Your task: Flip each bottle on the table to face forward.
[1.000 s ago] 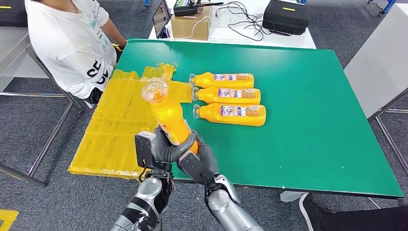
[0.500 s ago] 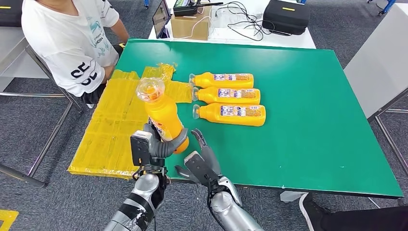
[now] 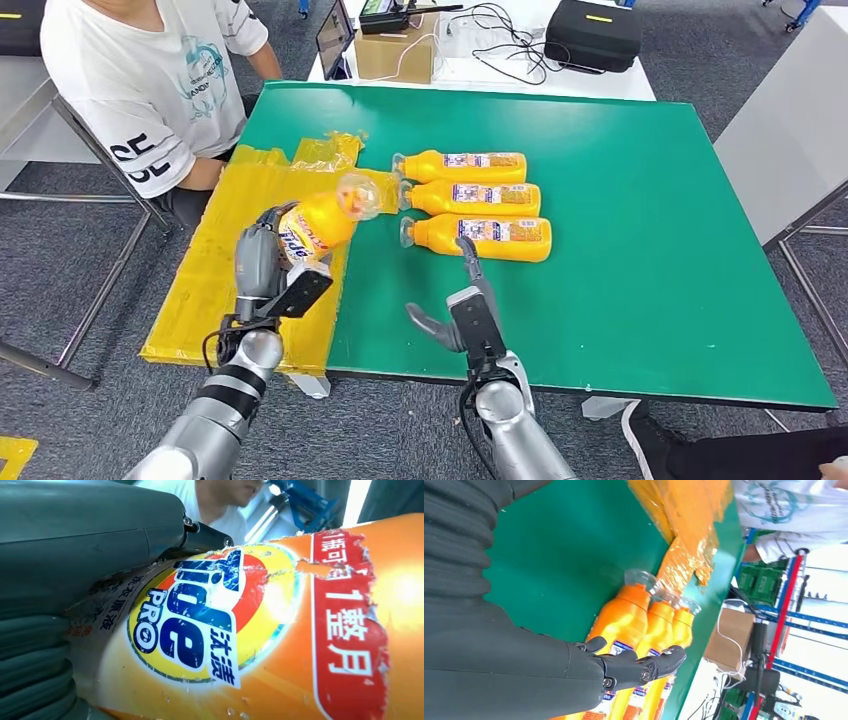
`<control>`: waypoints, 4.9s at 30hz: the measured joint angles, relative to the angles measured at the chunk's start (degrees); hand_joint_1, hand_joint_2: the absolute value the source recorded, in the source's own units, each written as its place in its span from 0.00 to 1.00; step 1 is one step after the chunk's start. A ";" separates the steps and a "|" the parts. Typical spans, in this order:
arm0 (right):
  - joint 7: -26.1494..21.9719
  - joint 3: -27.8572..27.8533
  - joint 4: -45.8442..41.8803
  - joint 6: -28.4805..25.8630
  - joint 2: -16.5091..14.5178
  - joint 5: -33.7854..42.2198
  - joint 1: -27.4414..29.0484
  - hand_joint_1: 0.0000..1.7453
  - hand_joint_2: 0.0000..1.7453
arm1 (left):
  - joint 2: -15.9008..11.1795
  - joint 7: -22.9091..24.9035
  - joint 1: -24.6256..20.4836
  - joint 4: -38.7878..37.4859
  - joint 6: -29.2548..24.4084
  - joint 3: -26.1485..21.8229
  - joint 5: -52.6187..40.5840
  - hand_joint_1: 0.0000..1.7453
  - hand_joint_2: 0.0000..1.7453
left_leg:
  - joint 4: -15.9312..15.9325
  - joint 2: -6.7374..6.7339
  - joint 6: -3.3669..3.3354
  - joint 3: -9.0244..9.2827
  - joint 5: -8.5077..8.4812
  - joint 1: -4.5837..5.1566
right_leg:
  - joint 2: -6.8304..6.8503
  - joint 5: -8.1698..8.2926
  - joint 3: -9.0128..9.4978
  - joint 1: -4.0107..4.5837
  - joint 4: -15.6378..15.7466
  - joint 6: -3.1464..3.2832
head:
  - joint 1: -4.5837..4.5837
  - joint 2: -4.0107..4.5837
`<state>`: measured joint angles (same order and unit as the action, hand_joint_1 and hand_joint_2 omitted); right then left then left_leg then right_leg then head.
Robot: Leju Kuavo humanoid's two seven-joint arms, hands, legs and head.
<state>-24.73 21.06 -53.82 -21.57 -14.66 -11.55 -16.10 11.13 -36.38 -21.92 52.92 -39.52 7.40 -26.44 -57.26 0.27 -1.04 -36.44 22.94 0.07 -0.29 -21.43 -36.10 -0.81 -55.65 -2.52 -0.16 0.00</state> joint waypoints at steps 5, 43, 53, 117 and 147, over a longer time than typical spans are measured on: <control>-0.46 -3.30 -6.43 3.19 1.46 1.72 0.50 0.00 1.00 | -6.84 13.77 -7.08 -12.00 -0.40 -10.33 -38.32 1.00 1.00 | 0.00 -0.04 0.00 -0.01 -0.02 0.00 | 0.00 0.02 -0.04 0.00 -0.02 0.00 | 0.02 -0.01; -0.23 -2.94 -6.88 9.55 1.67 2.22 -1.54 0.00 1.00 | -17.70 19.88 -18.09 -33.86 17.89 -3.74 -50.22 0.00 1.00 | 0.02 0.22 0.17 0.25 -0.15 -0.08 | 0.10 0.01 0.28 0.03 -0.11 0.06 | 0.02 -0.01; -0.17 -2.97 -5.48 9.50 1.82 1.59 -2.35 0.00 1.00 | -16.83 2.96 -14.94 -32.64 15.29 -8.66 -34.66 0.00 1.00 | 0.01 0.19 0.17 0.22 -0.14 -0.07 | 0.10 0.01 0.19 0.02 -0.10 0.07 | 0.03 -0.01; 23.00 2.66 12.49 22.97 21.76 -39.57 -16.02 1.00 1.00 | -3.42 0.23 -2.46 -5.41 52.98 -10.62 22.75 0.00 1.00 | -0.03 0.30 0.07 0.34 -0.15 0.01 | 0.21 0.03 0.43 -0.02 0.01 -0.01 | 0.01 -0.01; 9.32 -1.79 6.37 -1.51 6.22 -18.86 -10.06 1.00 1.00 | -0.69 3.66 -6.09 -10.99 42.76 -7.82 20.72 0.00 1.00 | -0.02 0.04 0.13 0.09 -0.13 -0.04 | -0.01 0.06 0.12 0.01 -0.06 0.00 | 0.02 -0.01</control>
<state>-15.40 19.26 -47.45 -23.08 -8.43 -30.41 -26.16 10.44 -32.71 -28.01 41.93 3.24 -0.42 -5.72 -57.28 0.31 -0.91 -36.35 22.81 0.03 -0.30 -21.37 -35.98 -0.81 -55.71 -2.52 -0.14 -0.01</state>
